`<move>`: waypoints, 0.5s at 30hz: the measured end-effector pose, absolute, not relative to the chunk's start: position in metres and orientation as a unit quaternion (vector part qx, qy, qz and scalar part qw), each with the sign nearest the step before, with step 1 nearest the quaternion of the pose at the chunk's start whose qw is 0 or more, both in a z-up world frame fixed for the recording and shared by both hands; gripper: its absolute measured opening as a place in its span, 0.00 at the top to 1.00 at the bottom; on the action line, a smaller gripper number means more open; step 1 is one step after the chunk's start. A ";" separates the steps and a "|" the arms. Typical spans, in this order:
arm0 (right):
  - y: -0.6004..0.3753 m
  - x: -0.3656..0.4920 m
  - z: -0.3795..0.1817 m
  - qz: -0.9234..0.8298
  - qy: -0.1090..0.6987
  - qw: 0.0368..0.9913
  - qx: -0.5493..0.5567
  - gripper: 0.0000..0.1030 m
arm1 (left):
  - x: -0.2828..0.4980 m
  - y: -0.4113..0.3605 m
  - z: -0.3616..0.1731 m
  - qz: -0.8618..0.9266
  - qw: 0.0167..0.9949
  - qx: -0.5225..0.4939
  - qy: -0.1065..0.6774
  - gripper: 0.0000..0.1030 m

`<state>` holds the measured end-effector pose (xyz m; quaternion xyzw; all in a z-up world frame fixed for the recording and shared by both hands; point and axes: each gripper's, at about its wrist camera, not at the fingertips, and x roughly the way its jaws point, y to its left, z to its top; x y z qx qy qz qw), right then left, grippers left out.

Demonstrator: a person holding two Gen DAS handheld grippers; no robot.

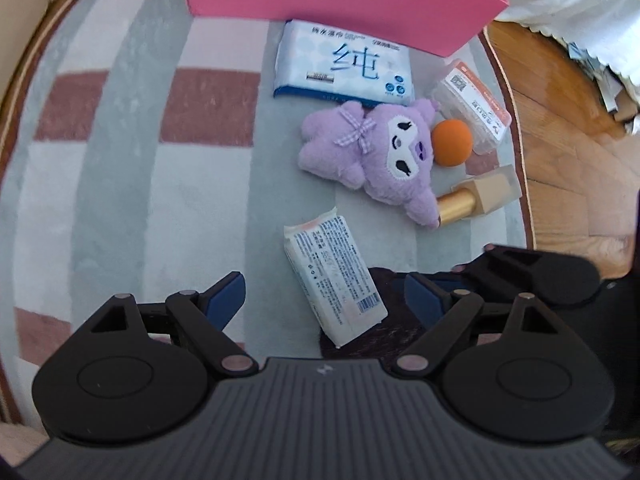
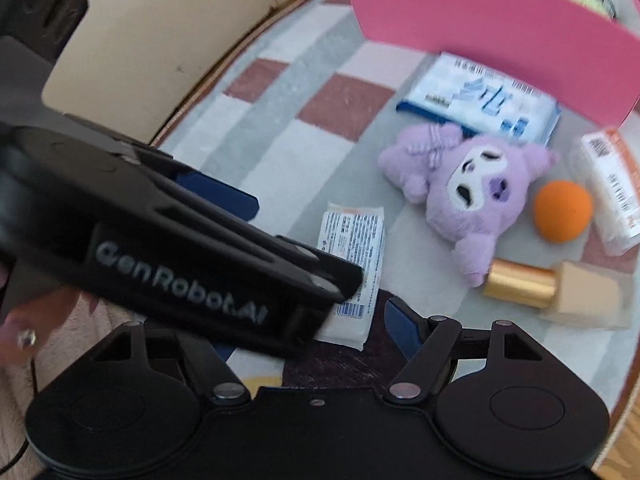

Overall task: Organize objects
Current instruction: 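Lower the left tool and grasp the white soap bar box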

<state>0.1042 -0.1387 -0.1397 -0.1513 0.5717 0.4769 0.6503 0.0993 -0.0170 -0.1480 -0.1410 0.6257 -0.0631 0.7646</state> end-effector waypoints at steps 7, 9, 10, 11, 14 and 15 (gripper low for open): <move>-0.125 0.085 -0.158 0.452 0.546 0.676 -0.202 0.36 | 0.088 -0.004 -0.171 -0.041 0.756 -0.213 0.618 0.40; -0.126 0.081 -0.157 0.448 0.537 0.683 -0.209 0.47 | 0.085 -0.005 -0.175 -0.037 0.760 -0.211 0.614 0.44; -0.127 0.080 -0.157 0.443 0.532 0.690 -0.213 0.51 | 0.083 -0.007 -0.176 -0.031 0.766 -0.201 0.609 0.45; -0.128 0.079 -0.157 0.441 0.529 0.692 -0.214 0.51 | 0.082 -0.008 -0.177 -0.023 0.774 -0.188 0.604 0.44; -0.133 0.081 -0.157 0.439 0.529 0.699 -0.198 0.53 | 0.079 -0.008 -0.177 -0.020 0.781 -0.196 0.592 0.46; -0.134 0.081 -0.157 0.438 0.529 0.700 -0.195 0.53 | 0.078 -0.009 -0.176 -0.021 0.783 -0.197 0.590 0.47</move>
